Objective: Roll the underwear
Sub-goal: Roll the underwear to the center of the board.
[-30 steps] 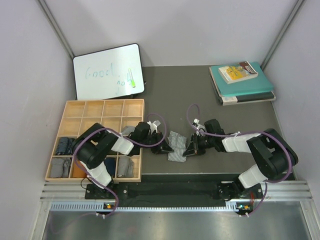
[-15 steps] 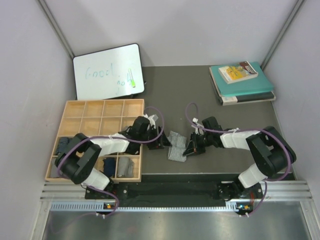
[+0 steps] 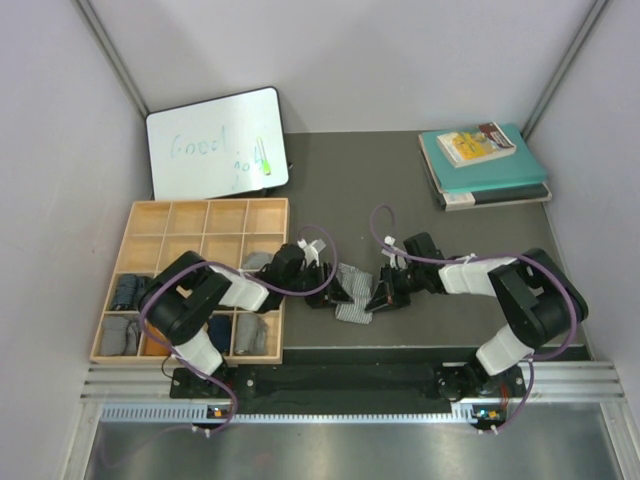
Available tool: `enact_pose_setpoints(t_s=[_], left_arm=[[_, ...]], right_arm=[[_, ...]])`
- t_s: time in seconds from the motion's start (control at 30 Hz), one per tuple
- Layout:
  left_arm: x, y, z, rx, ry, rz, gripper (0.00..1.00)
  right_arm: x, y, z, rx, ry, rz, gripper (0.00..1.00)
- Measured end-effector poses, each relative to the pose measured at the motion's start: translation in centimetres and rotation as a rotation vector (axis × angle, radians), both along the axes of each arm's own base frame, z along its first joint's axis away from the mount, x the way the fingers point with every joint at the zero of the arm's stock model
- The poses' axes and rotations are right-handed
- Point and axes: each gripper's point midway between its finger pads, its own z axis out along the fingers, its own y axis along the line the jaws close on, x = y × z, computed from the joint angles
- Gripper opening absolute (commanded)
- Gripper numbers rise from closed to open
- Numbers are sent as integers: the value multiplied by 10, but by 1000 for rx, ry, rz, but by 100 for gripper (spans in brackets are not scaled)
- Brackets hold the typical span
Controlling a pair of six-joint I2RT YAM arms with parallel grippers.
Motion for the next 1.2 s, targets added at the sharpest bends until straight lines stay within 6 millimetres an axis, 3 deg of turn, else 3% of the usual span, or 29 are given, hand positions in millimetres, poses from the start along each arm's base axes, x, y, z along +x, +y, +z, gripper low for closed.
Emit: enact_pose_setpoints(t_s=[0.03,0.1,0.2,0.27,0.37,0.53,0.7,1.0,1.2], left_arm=[[-1,-1,-3,-1,8,2,21],[-3,-2,-7,-2,25,8,0],[-2,-3,-6,-11,34,18,0],[-2,-3,-6,-9,43,20,0],[-5,-3,-6,10,73,16,0],[-14,-1,-7,71,163,-7,0],[-30,6,-7,127,255,-52,0],[-51,20,-9,182,375,-108,0],[-58,24,-9,197,410,-125,0]], right_arm=[[0,0,0,1,0,1,0],[0,0,0,2,-1,3,10],[1,0,2,-6,-4,7,27],[1,-3,4,-22,-26,8,50],[4,-11,13,-81,-114,4,65],[11,-5,56,-132,-447,72,72],[-18,25,81,-152,-747,249,72],[-73,52,59,-259,-1033,488,73],[-90,59,36,-351,-1119,576,70]])
